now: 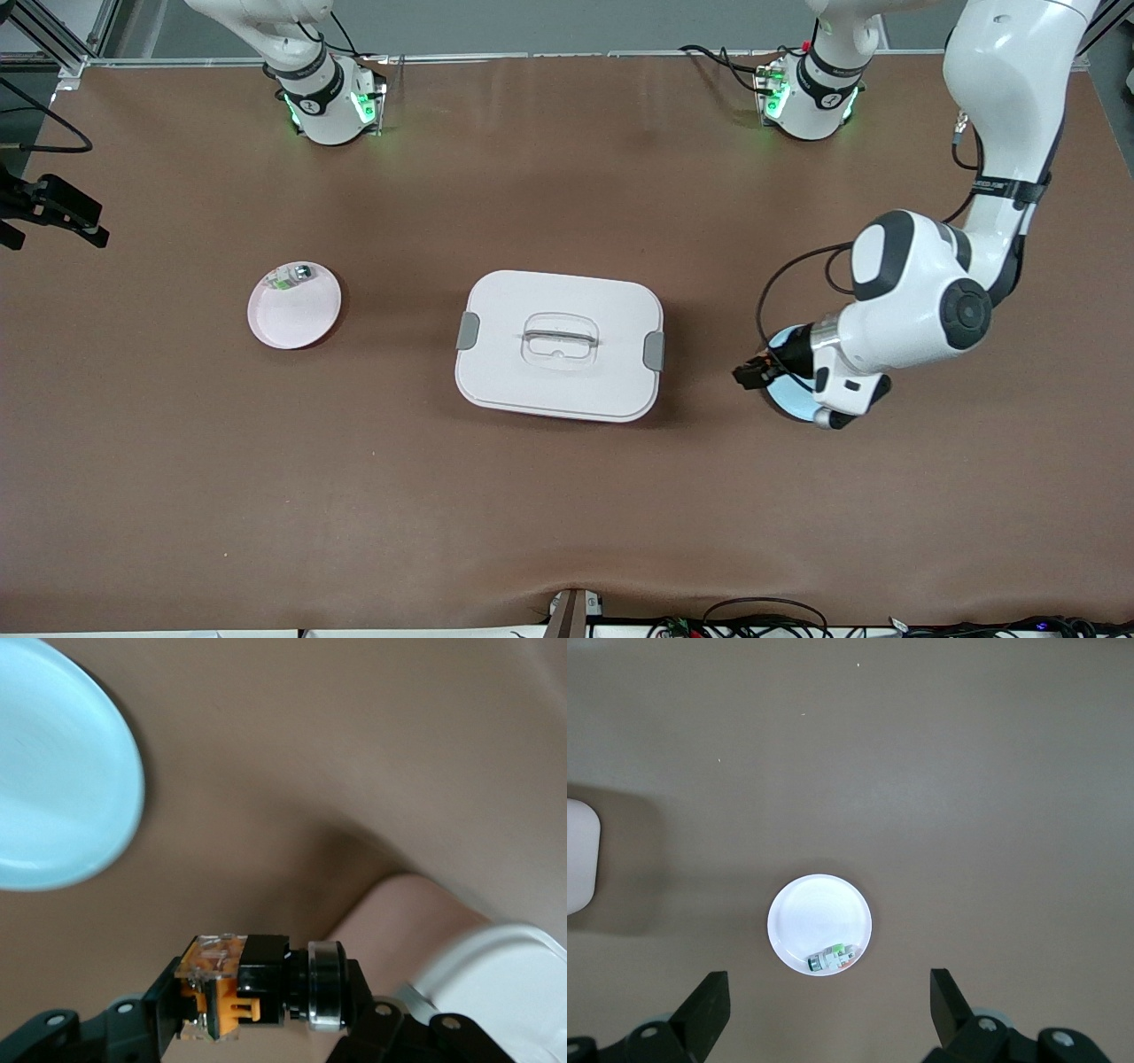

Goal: Transfer orange switch to right arm and place
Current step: 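Carry the switch over the white box while the right gripper approaches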

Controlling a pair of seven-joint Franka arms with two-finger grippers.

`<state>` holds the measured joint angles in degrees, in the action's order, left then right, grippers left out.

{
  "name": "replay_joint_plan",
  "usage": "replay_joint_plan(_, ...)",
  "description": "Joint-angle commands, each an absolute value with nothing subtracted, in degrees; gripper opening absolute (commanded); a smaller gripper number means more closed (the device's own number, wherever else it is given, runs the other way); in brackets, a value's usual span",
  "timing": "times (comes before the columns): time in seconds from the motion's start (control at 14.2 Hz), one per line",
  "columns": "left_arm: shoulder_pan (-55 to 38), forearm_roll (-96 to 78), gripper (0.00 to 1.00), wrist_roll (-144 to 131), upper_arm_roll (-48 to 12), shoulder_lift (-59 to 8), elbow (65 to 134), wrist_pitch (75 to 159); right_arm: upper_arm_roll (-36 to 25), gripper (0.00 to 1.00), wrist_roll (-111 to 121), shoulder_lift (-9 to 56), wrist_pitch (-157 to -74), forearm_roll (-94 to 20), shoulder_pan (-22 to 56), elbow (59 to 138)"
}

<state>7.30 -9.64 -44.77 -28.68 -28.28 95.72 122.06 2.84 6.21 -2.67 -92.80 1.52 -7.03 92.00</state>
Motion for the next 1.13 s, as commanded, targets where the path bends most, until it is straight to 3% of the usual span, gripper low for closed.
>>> replay_joint_plan(0.0, 6.9, -11.2, 0.00, -51.7, -33.8, -28.4, 91.2, 120.7, 3.3, 1.00, 5.6, -2.0, -91.8, 1.3, -7.3, 90.5)
replay_joint_plan(0.35, 6.9, -14.6, 0.00, -60.9, -40.3, -29.0, 88.5, 120.8, 3.5, 1.00, 4.3, -2.0, -91.6, 1.3, -5.4, 91.1)
replay_joint_plan(0.63, 4.1, -23.7, 0.00, -62.0, -40.5, -29.1, 83.8, 120.8, 3.8, 1.00, 3.5, -2.4, -80.8, 1.4, 2.4, 88.4)
replay_joint_plan(1.06, -0.7, -28.8, 0.00, -63.1, -40.4, -32.7, 78.5, 126.6, 3.8, 1.00, -15.5, -2.5, -80.4, -4.6, 14.6, 88.1)
